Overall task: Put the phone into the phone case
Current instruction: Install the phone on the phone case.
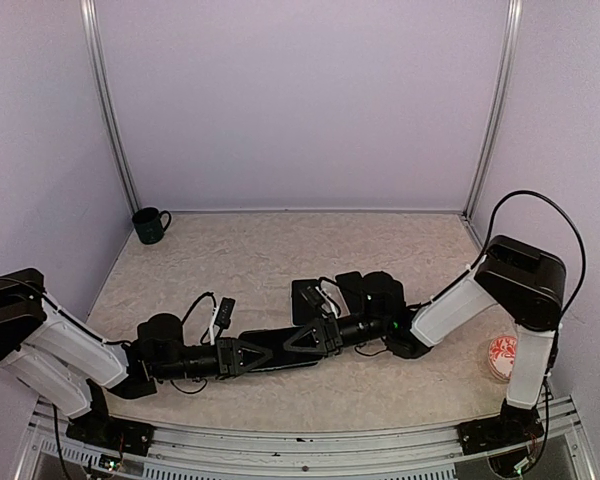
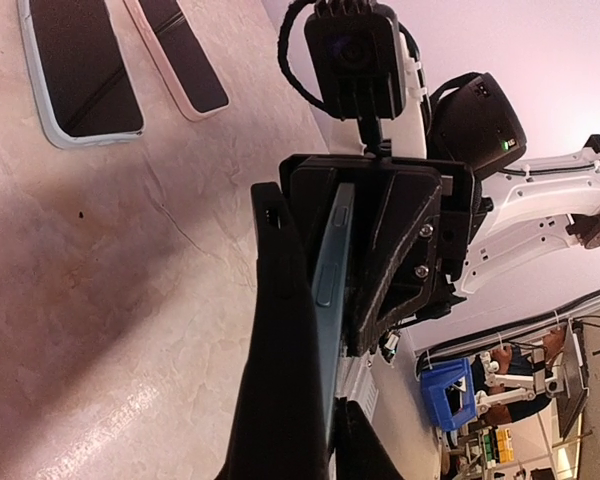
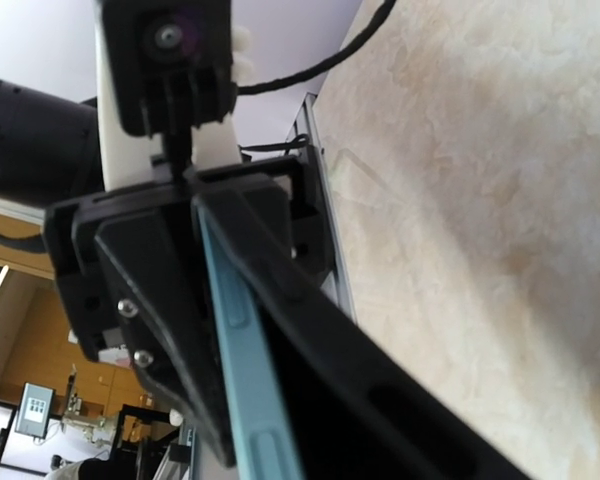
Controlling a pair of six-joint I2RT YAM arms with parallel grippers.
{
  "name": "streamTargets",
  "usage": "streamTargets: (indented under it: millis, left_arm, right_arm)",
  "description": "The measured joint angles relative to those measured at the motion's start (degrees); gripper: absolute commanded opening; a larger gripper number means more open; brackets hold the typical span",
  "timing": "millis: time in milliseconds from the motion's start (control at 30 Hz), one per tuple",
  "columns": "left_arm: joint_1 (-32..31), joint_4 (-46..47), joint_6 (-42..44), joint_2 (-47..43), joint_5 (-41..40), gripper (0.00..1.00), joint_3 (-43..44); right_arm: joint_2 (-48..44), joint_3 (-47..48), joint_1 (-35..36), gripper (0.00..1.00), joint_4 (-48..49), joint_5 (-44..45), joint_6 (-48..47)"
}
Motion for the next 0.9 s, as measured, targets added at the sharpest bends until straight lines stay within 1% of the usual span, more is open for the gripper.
streamTargets:
  millis: [167, 400, 800, 900]
  left_arm:
    - [0.00, 0.68, 0.04, -0.02, 0.31, 0.12, 0.00]
    - [0.00, 0.94, 0.15, -0.11, 1.14, 0.12, 0.24]
    - [0.00, 0.74, 2.23, -2.03, 1.73, 0.10, 0.31]
    - [0.00, 0.83, 2.60, -2.12, 1.97, 0.08, 0.59]
  right_arm:
    - [-2.10, 0.00, -0.24, 0.25, -3.63, 0.04, -2.10]
    - [-5.51, 0.00, -0.44, 0.29, -10.23, -0.02, -5.79]
    - [-16.44, 0.17, -3.02, 0.31, -31.15, 2.27, -15.72]
    - [-18.78, 0.13, -3.78, 0.32, -34.45, 2.91, -17.31]
